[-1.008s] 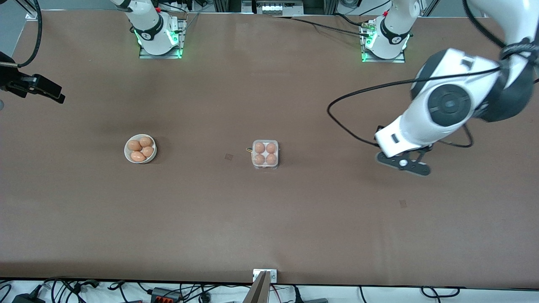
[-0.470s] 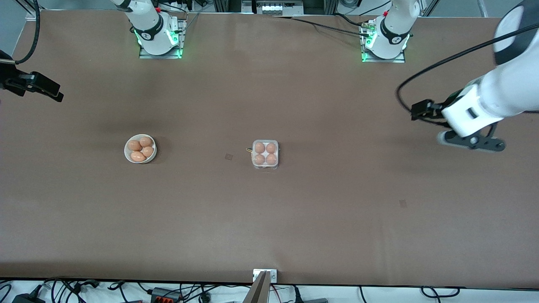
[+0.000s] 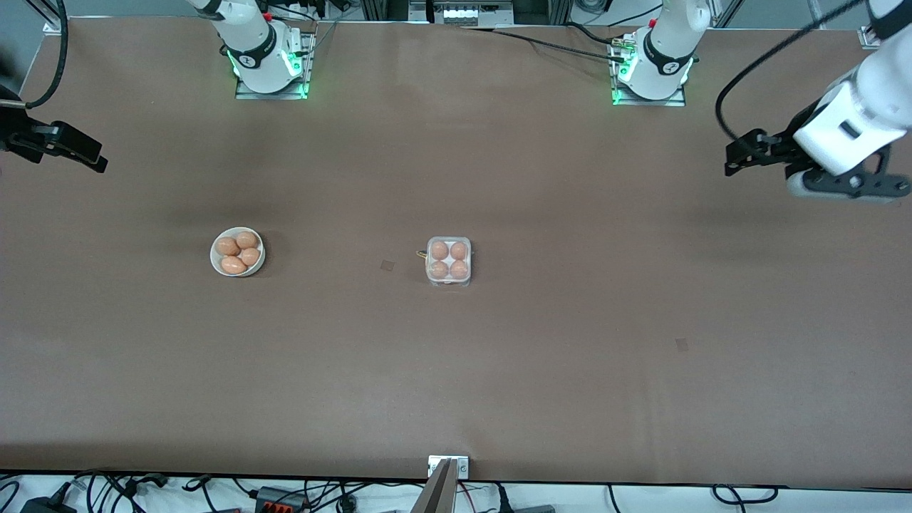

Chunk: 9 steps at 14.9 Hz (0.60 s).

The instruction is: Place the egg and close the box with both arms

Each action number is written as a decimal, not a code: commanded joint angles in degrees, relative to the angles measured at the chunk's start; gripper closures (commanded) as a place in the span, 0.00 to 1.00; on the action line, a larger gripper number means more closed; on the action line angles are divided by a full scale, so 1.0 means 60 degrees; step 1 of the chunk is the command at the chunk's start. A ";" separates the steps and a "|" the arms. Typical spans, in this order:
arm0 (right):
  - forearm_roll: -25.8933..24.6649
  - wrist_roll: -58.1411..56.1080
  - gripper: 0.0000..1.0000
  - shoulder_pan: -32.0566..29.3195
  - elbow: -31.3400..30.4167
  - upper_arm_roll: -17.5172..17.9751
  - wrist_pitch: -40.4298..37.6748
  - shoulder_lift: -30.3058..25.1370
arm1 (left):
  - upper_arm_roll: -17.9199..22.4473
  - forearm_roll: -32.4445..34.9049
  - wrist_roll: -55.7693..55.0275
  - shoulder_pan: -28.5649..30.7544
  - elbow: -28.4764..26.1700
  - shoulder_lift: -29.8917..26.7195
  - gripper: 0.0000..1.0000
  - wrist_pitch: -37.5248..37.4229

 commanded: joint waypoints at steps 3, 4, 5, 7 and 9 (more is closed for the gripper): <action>0.0055 0.0018 0.00 0.0027 0.0069 0.0012 0.0029 -0.0068 | 0.0201 -0.0076 0.0688 -0.0103 -0.0369 -0.0488 0.00 0.0458; 0.0070 0.0047 0.00 0.0085 0.0069 0.0012 0.0015 -0.0082 | 0.0201 -0.0091 0.0630 -0.0104 -0.0179 -0.0328 0.00 0.0355; 0.0055 0.0062 0.00 0.0202 0.0069 0.0012 -0.0014 -0.0083 | 0.0215 -0.0076 0.0629 -0.0089 -0.0003 -0.0196 0.00 0.0311; 0.0055 -0.0011 0.00 0.0247 0.0069 0.0012 -0.0073 -0.0097 | 0.0215 -0.0076 0.0644 -0.0089 0.0028 -0.0150 0.00 0.0310; 0.0070 0.0032 0.00 0.0247 0.0055 -0.0002 -0.0146 -0.0112 | 0.0186 -0.0076 0.0644 -0.0089 0.0042 -0.0165 0.00 0.0296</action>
